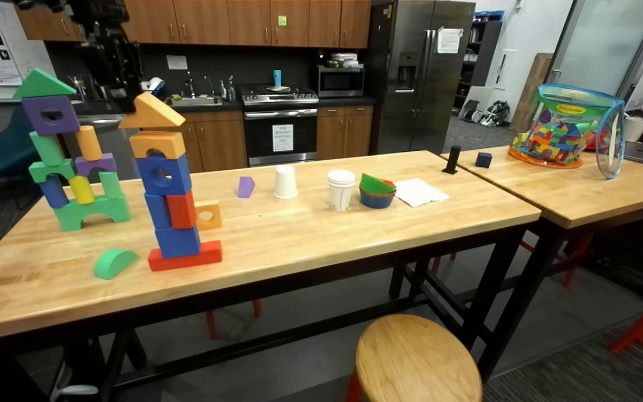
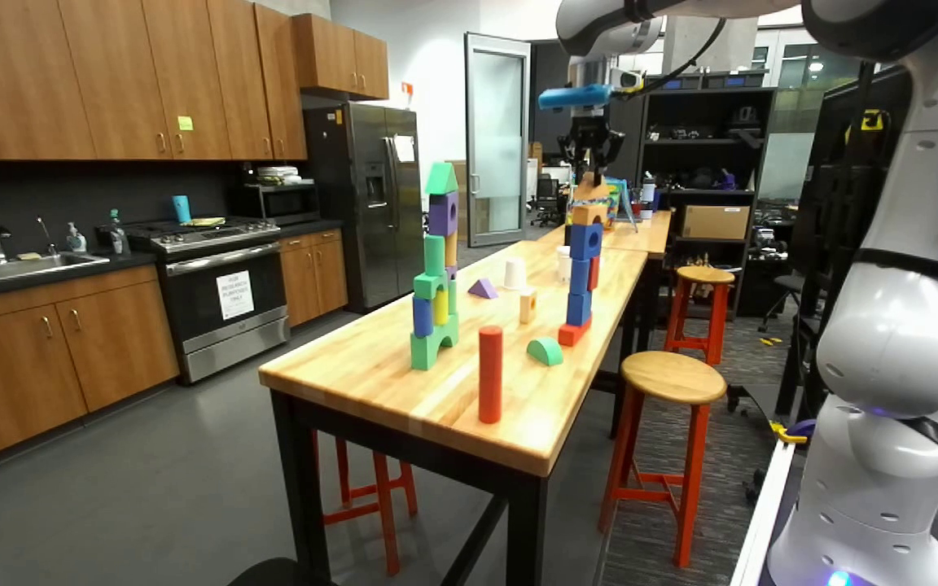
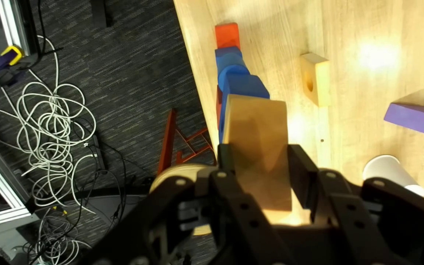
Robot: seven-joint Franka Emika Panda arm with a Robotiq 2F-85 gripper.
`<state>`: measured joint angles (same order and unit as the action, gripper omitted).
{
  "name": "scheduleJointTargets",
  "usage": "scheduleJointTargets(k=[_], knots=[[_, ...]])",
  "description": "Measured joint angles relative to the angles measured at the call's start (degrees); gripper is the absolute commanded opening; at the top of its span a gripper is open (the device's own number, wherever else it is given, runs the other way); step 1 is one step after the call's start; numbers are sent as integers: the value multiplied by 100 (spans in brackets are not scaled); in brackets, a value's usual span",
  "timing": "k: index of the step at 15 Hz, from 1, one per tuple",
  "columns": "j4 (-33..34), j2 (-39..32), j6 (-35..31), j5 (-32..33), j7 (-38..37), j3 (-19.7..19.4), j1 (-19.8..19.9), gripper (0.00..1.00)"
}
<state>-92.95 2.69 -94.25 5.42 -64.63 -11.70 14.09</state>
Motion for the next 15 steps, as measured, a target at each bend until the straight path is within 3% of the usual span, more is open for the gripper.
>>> scheduleJointTargets(k=[15], knots=[[0, -38, 2, -378, -3, -23, 2, 15]])
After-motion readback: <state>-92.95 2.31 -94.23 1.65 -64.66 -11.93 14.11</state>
